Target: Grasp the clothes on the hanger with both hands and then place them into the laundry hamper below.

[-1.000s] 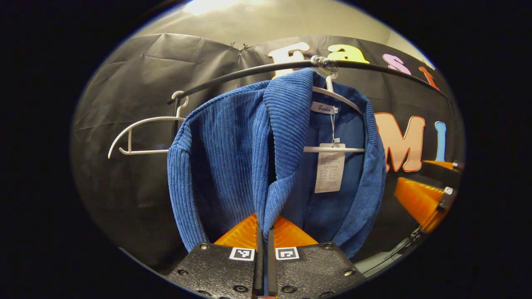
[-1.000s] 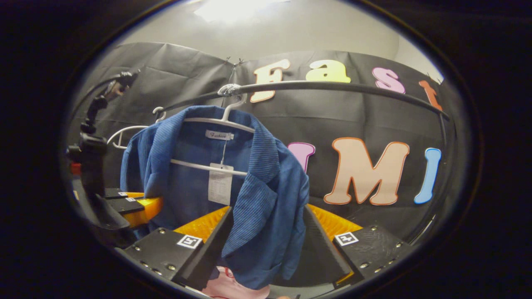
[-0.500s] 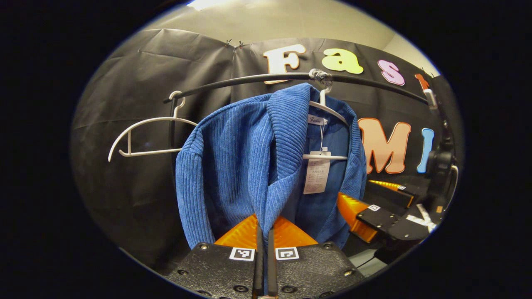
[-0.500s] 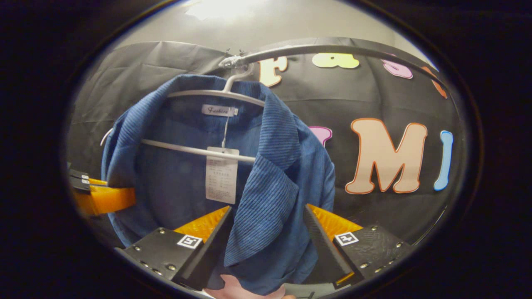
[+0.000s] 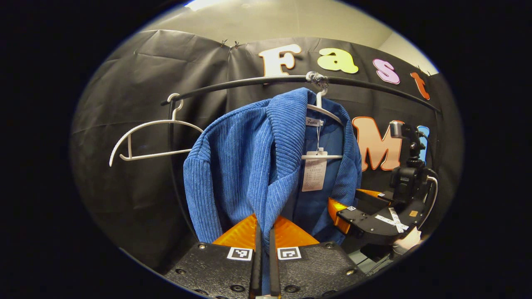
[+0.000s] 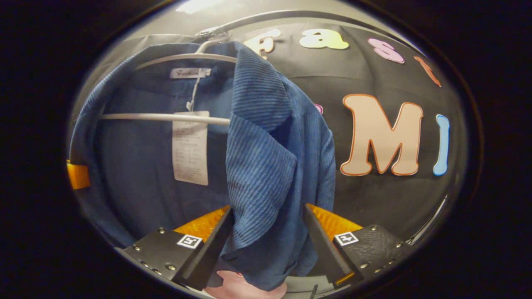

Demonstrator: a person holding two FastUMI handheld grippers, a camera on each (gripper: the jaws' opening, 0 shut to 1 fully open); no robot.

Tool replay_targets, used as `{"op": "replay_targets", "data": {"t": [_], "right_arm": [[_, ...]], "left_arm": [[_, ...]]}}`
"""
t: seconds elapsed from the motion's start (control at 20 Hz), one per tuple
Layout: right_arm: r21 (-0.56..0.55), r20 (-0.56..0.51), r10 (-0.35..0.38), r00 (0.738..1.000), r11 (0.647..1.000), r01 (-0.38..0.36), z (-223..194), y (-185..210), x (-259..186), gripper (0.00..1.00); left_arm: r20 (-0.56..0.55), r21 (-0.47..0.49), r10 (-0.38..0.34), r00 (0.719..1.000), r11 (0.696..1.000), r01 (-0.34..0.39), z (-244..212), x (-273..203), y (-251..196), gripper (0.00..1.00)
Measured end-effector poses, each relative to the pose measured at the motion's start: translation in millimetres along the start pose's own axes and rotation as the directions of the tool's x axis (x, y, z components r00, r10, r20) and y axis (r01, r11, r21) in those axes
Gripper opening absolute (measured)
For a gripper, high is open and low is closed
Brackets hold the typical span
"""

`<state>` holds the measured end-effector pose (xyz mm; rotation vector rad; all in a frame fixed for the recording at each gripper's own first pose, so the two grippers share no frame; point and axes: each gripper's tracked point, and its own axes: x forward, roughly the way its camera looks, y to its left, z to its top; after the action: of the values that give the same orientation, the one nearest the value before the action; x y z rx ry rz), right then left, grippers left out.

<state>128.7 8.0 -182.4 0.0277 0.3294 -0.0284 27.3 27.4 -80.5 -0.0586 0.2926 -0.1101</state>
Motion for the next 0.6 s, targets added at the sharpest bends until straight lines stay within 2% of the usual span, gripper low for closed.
{"op": "replay_targets", "data": {"t": [0.05, 0.2, 0.25, 0.3, 0.35, 0.4, 0.45, 0.6], "right_arm": [[-0.001, -0.009, -0.032, 0.999, 0.999, 0.032, -1.2, -9.5, -0.5, 0.84], [0.016, -0.026, -0.056, 0.998, 0.998, 0.057, -1.1, -20.0, -2.1, 0.34], [0.008, -0.027, -0.061, 0.998, 0.998, 0.061, -2.0, -22.2, -0.8, 0.34], [-0.002, -0.016, -0.097, 0.995, 0.995, 0.097, 1.8, -32.7, -2.5, 0.34], [-0.011, -0.011, -0.120, 0.993, 0.993, 0.120, 3.6, -38.5, -0.9, 0.14], [-0.019, -0.007, -0.131, 0.991, 0.991, 0.131, 7.0, -41.4, -3.7, 0.11], [-0.028, -0.006, -0.142, 0.990, 0.990, 0.141, 8.7, -44.4, -8.2, 0.11], [-0.041, -0.006, -0.177, 0.984, 0.983, 0.176, 15.6, -58.6, -10.2, 0.11]], "left_arm": [[-0.001, 0.000, 0.000, 1.000, 1.000, 0.000, 0.3, -2.1, 0.8, 0.09], [-0.001, -0.020, 0.010, 1.000, 1.000, -0.010, 5.5, -8.7, 10.8, 0.05], [-0.001, -0.031, 0.014, 1.000, 0.999, -0.014, 7.4, -10.2, 14.2, 0.05], [-0.002, -0.040, 0.020, 1.000, 0.999, -0.020, 9.6, -12.0, 18.9, 0.05], [0.002, -0.046, 0.030, 1.000, 0.998, -0.030, 11.8, -14.1, 25.4, 0.05], [0.009, -0.049, 0.043, 0.999, 0.998, -0.042, 16.2, -16.3, 31.9, 0.05], [0.015, -0.053, 0.055, 0.998, 0.997, -0.054, 19.5, -18.3, 38.2, 0.08], [0.034, -0.073, 0.076, 0.997, 0.995, -0.074, 30.7, -22.2, 51.5, 0.05]]}}
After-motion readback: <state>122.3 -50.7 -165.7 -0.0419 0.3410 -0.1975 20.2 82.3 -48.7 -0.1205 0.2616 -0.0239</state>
